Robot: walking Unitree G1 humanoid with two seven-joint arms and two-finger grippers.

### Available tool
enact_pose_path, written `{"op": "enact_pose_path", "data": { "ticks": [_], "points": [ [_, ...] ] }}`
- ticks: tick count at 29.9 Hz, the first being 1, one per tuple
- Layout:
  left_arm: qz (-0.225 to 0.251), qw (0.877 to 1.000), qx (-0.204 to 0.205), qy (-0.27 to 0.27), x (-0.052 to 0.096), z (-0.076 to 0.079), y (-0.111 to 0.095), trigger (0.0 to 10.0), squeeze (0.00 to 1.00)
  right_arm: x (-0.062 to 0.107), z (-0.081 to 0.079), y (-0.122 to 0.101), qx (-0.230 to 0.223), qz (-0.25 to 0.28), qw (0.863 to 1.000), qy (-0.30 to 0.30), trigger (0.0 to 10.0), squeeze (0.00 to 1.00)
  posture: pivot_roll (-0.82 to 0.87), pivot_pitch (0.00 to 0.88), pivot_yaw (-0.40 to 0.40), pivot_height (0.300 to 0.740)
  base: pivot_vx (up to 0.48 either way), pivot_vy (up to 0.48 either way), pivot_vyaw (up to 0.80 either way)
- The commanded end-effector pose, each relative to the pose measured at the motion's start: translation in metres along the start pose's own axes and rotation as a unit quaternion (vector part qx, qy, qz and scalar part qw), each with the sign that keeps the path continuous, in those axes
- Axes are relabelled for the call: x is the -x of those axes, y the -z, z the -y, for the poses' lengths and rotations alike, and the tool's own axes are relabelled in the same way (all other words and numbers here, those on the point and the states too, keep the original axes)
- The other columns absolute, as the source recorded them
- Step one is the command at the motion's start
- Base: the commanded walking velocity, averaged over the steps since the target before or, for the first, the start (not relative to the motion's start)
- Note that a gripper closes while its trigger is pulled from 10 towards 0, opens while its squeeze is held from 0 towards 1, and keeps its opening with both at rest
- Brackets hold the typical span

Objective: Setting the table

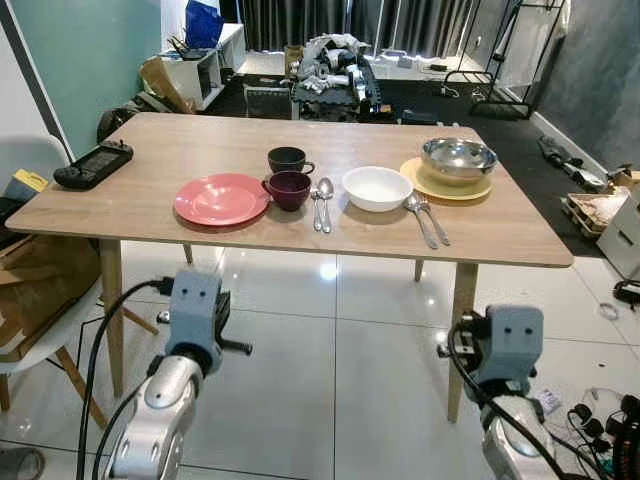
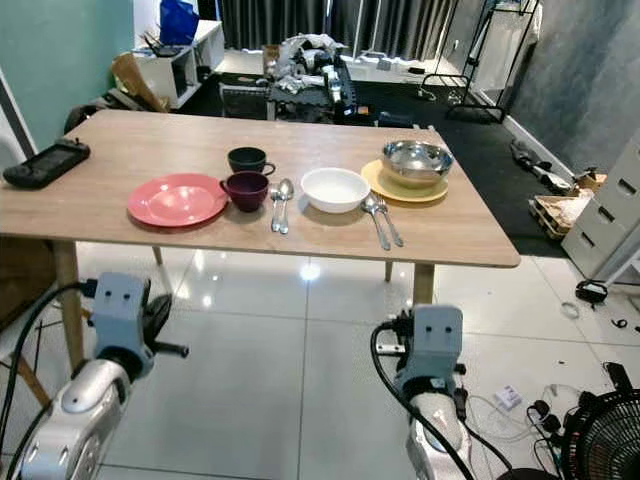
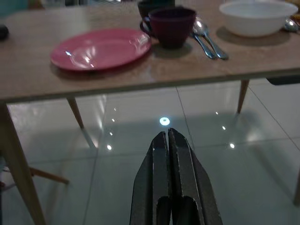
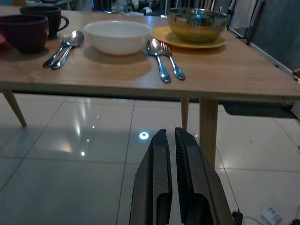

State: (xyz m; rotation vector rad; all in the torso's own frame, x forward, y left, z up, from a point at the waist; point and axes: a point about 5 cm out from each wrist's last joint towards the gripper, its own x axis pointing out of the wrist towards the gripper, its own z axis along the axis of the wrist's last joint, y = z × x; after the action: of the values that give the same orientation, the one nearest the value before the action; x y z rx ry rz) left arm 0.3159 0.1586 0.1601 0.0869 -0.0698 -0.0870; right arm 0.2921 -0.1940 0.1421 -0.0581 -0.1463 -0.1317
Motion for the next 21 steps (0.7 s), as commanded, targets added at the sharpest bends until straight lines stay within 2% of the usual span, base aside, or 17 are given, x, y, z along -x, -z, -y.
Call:
{"op": "enact_pose_path", "data": {
  "ticks": [1,21],
  "points": [
    [-0.009,1.000,-0.002,-0.013,0.0007,-0.0033,0.0053,10.0,0.00,0.0020,0.0022,0.0055,0.001,-0.008,1.000,0.006,10.0,0.00,0.10,0.064,0.064,0.740,0.450,0.000,0.00],
    [-0.013,1.000,0.000,-0.016,0.0005,-0.0035,0.0067,10.0,0.00,0.0036,-0.0002,0.0073,0.000,-0.013,1.000,0.006,10.0,0.00,0.11,0.067,0.067,0.740,0.464,0.000,0.00]
  ]
}}
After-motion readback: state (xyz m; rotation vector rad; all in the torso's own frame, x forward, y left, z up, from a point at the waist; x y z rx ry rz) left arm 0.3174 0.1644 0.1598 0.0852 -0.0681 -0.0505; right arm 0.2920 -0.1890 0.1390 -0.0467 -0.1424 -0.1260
